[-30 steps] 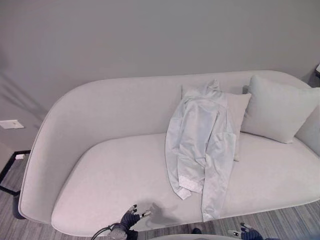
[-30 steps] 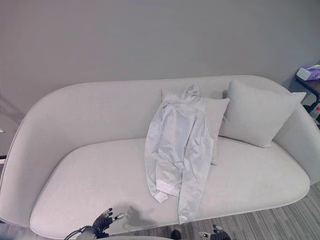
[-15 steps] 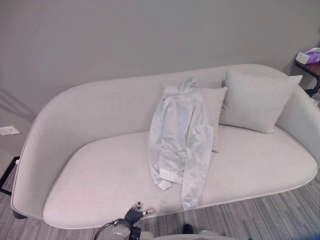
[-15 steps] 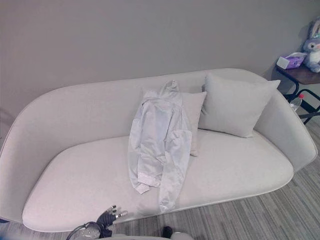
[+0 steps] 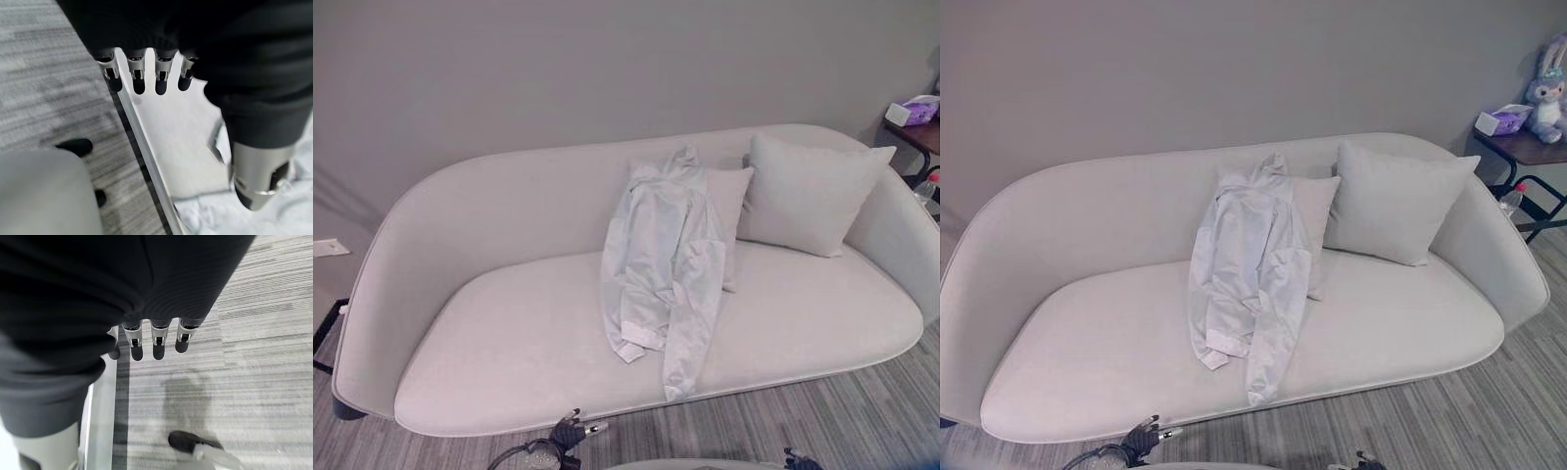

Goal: Hang the clothes on the sofa on the clothes rack.

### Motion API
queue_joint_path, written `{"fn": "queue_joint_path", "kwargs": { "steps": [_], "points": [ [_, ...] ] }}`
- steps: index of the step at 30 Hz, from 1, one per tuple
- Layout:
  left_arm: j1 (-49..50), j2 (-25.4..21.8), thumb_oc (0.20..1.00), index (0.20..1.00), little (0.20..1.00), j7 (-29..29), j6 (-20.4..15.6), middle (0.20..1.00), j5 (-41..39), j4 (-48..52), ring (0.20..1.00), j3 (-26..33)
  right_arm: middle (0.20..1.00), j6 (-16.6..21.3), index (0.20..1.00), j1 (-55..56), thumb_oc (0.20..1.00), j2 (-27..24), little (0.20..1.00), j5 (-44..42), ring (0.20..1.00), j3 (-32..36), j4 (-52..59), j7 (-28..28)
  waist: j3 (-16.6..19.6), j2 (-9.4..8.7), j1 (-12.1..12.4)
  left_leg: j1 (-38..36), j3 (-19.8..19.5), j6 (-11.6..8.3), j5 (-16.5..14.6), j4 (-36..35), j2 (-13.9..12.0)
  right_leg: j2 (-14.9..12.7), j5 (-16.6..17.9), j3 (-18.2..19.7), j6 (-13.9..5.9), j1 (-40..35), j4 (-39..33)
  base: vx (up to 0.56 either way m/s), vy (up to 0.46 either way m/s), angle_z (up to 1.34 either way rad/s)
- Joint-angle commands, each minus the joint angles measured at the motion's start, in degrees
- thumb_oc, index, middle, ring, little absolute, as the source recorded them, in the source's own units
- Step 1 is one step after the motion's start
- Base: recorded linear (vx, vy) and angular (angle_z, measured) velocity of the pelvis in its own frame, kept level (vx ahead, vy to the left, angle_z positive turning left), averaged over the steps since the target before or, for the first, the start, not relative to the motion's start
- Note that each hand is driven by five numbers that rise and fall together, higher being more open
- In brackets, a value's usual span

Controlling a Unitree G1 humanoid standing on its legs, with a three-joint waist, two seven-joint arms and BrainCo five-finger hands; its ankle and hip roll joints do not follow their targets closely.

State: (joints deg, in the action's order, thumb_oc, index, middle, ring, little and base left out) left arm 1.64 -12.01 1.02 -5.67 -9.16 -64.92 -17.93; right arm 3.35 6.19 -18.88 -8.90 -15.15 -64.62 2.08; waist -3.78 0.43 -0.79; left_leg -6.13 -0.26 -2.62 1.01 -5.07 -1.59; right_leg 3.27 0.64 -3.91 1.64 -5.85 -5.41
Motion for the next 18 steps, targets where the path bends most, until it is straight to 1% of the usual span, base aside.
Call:
{"fn": "queue_joint_path", "kwargs": {
  "steps": [1,3,4,5,6,7,8,9,10,11,12,13,14,15,16,17,18],
  "points": [
    [-2.33,-0.44,1.000,1.000,1.000,0.46,-1.23,1.000,3.36,-1.01,1.000,-0.06,1.000,1.06,1.000,-0.05,1.000,0.04,1.000,1.29,1.000,-0.12,1.73,-0.24,0.96,-1.35,0.88,1.93,0.37,1.06,-0.29,0.07,1.87,-7.14,-2.68,0.89,-8.32,-0.87,3.71,0.03,0.117,-0.17],
    [-2.22,-0.76,1.000,1.000,1.000,0.55,-1.34,1.000,3.72,-0.81,1.000,0.05,1.000,1.09,1.000,-0.45,1.000,-0.11,1.000,1.52,1.000,-0.12,1.72,-0.28,0.98,-1.51,1.13,1.76,0.67,1.53,-0.75,0.07,2.20,-7.89,-2.61,1.24,-8.84,-0.17,4.83,0.03,0.153,-0.10],
    [-2.18,-1.09,1.000,1.000,1.000,0.43,-1.40,1.000,3.77,-0.07,1.000,-0.02,1.000,1.08,1.000,-0.70,1.000,-0.18,1.000,1.42,1.000,0.21,1.69,-0.30,0.80,-1.62,1.28,1.56,0.64,2.20,-0.96,0.07,2.72,-8.64,-2.64,1.42,-9.40,0.83,7.21,0.02,0.186,-0.09],
    [-2.27,-1.37,1.000,1.000,1.000,0.40,-1.35,1.000,3.73,0.47,1.000,0.01,1.000,1.10,1.000,-0.82,1.000,-0.21,1.000,1.34,1.000,0.41,1.77,-0.30,0.59,-1.59,1.26,1.52,0.59,2.52,-1.04,0.07,2.91,-8.81,-2.76,1.88,-9.67,1.90,9.36,-0.01,0.234,-0.25],
    [-2.58,-1.84,1.000,1.000,1.000,0.29,-1.28,1.000,3.65,1.65,1.000,-0.03,1.000,1.06,1.000,-1.14,1.000,-0.33,1.000,1.43,1.000,0.45,2.35,-0.28,-0.34,-1.50,1.08,1.27,0.46,3.26,-1.28,0.07,3.21,-9.17,-2.38,2.72,-10.32,5.01,15.53,-0.09,0.239,-0.25],
    [-3.18,-2.63,1.000,1.000,1.000,0.15,-1.23,1.000,3.63,3.94,1.000,-0.84,1.000,0.93,1.000,-1.52,1.000,-0.73,1.000,1.59,1.000,0.43,2.70,-0.18,-2.72,-1.73,0.17,0.54,0.09,4.46,-1.09,0.07,3.75,-8.96,3.82,4.82,-11.10,10.82,26.46,-0.09,0.191,-0.14],
    [-3.18,-2.63,1.000,1.000,1.000,0.14,-1.22,1.000,3.63,3.94,1.000,-0.83,1.000,0.93,1.000,-1.53,1.000,-0.73,1.000,1.59,1.000,0.43,2.70,-0.18,-2.70,-1.76,0.22,0.58,0.14,4.47,-1.09,0.07,3.78,-8.97,3.77,4.89,-11.11,10.94,26.60,-0.05,0.110,0.08],
    [-3.54,-3.24,1.000,1.000,1.000,-0.02,-1.13,1.000,3.68,5.57,1.000,-1.26,1.000,0.91,1.000,-1.28,1.000,-0.58,1.000,1.88,1.000,0.09,2.89,-0.07,-3.36,-1.34,-0.18,0.17,-0.80,4.43,-1.18,0.07,3.29,-8.74,4.25,6.14,-10.89,13.20,29.19,0.05,-0.011,0.12],
    [-3.61,-3.51,1.000,1.000,1.000,0.02,-1.15,1.000,3.92,6.19,1.000,-1.29,1.000,0.94,1.000,-1.13,1.000,-0.43,1.000,2.07,1.000,0.05,2.66,-0.09,-3.22,-1.15,0.00,-0.05,-0.85,4.07,-1.67,0.07,2.86,-10.24,3.99,5.78,-10.90,13.49,27.30,0.10,-0.076,0.09],
    [-4.12,-4.18,1.000,1.000,1.000,0.23,-1.36,1.000,3.30,8.32,1.000,-1.40,1.000,0.75,1.000,-0.72,1.000,-0.65,1.000,2.52,1.000,0.07,2.95,0.12,-2.97,-1.00,0.11,0.02,-0.86,3.28,-2.14,0.07,2.09,-12.65,3.56,4.02,-10.79,13.58,20.75,0.17,-0.179,0.09],
    [-5.19,-4.79,1.000,1.000,1.000,0.29,-1.13,1.000,3.62,8.53,1.000,-2.18,1.000,0.48,1.000,-0.40,1.000,-1.02,1.000,2.82,1.000,-0.32,2.69,0.36,-3.12,-1.91,-0.80,-0.49,-0.98,2.48,-3.59,0.07,2.10,-12.73,3.93,3.64,-11.14,13.28,10.40,0.14,-0.159,0.02],
    [-5.21,-4.79,1.000,1.000,1.000,0.29,-1.13,1.000,3.63,8.51,1.000,-2.18,1.000,0.50,1.000,-0.41,1.000,-1.01,1.000,2.82,1.000,-0.32,2.67,0.36,-3.33,-1.83,-0.88,-0.76,-1.08,2.46,-3.68,0.07,1.99,-12.66,4.01,3.46,-11.12,12.81,10.09,0.13,-0.122,-0.01],
    [-5.64,-4.78,1.000,1.000,1.000,0.07,-1.28,1.000,3.88,8.76,1.000,-2.29,1.000,0.24,1.000,-0.38,1.000,-0.98,1.000,3.55,1.000,-0.55,2.44,0.50,-2.98,-2.29,-0.76,-0.98,-1.14,2.29,-3.97,0.07,2.17,-13.54,4.65,3.44,-12.26,11.04,5.33,0.03,-0.029,0.01],
    [-5.64,-4.78,1.000,1.000,1.000,0.07,-1.28,1.000,3.88,8.76,1.000,-2.29,1.000,0.24,1.000,-0.38,1.000,-0.98,1.000,3.55,1.000,-0.55,2.44,0.50,-2.98,-2.29,-0.76,-0.98,-1.14,2.29,-3.97,0.07,2.17,-13.54,4.65,3.44,-12.26,11.04,5.33,0.05,-0.063,0.14],
    [-5.61,-4.90,1.000,1.000,1.000,0.58,-1.34,1.000,3.78,9.66,1.000,-2.09,1.000,0.25,1.000,-0.15,1.000,-0.52,1.000,3.30,1.000,-0.54,2.15,0.38,-2.48,-2.84,-0.67,-0.99,-1.17,2.30,-4.05,0.07,2.38,-13.45,5.18,3.90,-12.36,10.46,4.70,0.14,-0.199,0.19],
    [-4.16,-5.56,1.000,1.000,1.000,0.61,-1.77,1.000,3.71,14.24,1.000,-0.89,1.000,0.77,1.000,1.18,1.000,-1.43,1.000,3.63,1.000,0.46,6.25,0.88,-1.17,-3.63,-0.69,-1.08,-0.42,1.35,-4.27,0.07,1.31,-12.80,6.86,4.29,-12.89,8.67,1.63,0.14,-0.200,0.16],
    [-3.96,-5.62,1.000,1.000,1.000,0.59,-1.66,1.000,3.71,14.43,1.000,-0.90,1.000,0.68,1.000,1.38,1.000,-1.47,1.000,3.65,1.000,0.46,6.42,0.89,-1.15,-3.60,-0.65,-1.22,-0.38,1.33,-4.34,0.07,1.26,-12.75,7.02,4.29,-12.88,8.40,1.32,0.14,-0.188,0.16]
  ]
}}
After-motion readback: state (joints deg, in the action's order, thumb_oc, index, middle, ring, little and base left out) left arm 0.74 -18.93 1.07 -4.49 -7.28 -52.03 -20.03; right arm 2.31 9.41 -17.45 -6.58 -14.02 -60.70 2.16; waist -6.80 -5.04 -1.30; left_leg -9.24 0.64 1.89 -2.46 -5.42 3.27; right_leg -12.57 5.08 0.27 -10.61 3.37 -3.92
